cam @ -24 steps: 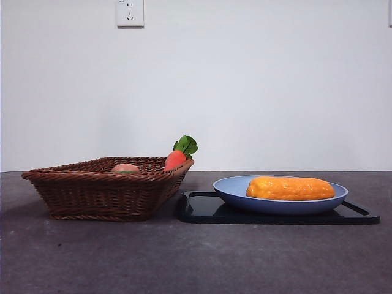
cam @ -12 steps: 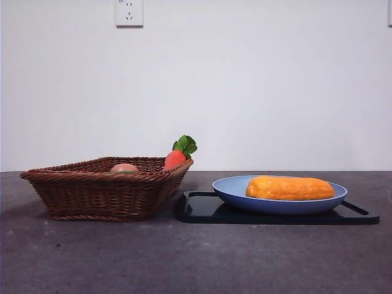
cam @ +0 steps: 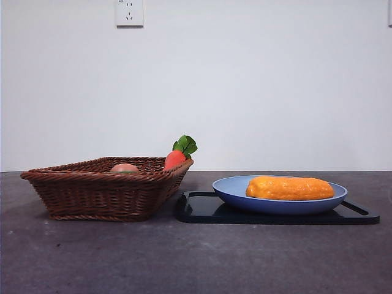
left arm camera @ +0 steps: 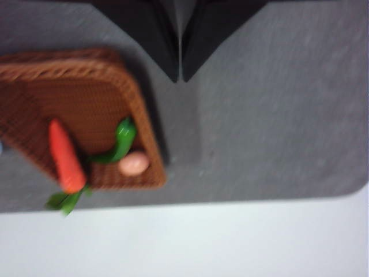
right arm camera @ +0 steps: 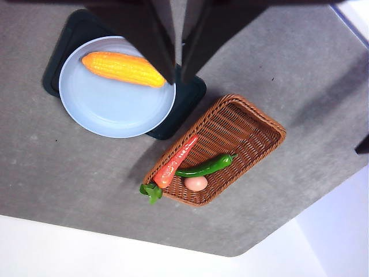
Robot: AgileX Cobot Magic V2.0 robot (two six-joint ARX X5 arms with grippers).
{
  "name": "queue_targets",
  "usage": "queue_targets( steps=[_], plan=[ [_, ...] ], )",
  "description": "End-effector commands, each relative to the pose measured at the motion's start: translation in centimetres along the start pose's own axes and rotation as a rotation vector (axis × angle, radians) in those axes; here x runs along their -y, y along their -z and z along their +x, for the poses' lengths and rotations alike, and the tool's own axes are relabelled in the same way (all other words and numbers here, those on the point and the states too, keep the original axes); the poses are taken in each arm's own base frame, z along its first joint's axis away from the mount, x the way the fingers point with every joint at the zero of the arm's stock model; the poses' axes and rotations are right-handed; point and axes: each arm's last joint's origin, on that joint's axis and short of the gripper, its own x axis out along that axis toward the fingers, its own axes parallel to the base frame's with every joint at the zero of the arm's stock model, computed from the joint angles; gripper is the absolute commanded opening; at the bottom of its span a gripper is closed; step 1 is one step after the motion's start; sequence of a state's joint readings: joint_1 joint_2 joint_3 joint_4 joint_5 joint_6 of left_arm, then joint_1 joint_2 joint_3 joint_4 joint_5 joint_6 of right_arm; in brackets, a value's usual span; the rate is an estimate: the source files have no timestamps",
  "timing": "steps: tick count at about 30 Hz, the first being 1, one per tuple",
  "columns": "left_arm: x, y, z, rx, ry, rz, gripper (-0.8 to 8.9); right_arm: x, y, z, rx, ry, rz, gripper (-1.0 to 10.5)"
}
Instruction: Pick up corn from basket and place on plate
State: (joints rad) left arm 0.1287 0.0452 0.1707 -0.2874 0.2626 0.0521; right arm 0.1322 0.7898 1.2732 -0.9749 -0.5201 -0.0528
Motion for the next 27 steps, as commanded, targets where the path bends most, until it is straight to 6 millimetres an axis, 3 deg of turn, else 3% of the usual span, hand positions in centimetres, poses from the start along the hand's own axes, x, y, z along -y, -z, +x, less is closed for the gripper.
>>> queue_targets(
  steps=[1,10,27],
  plan=[
    [-0.1,1.1,0.3,-0.003,-0.017,-0.014,0.08,-0.1,-0.4,-0.2,0.018,-0.002,-0.019,0.0],
    [-0.2,3.9,1.1,-0.078,-0.03,-0.033,0.08,-0.1,-0.5,-0.2,0.018,-0.002,-0.019,0.0],
    [-0.2,3.9,1.1,-0.071,-0.03,-0.027,0.08,-0.1,-0.4,-0.2,0.018,-0.001,-0.019,0.0]
  ],
)
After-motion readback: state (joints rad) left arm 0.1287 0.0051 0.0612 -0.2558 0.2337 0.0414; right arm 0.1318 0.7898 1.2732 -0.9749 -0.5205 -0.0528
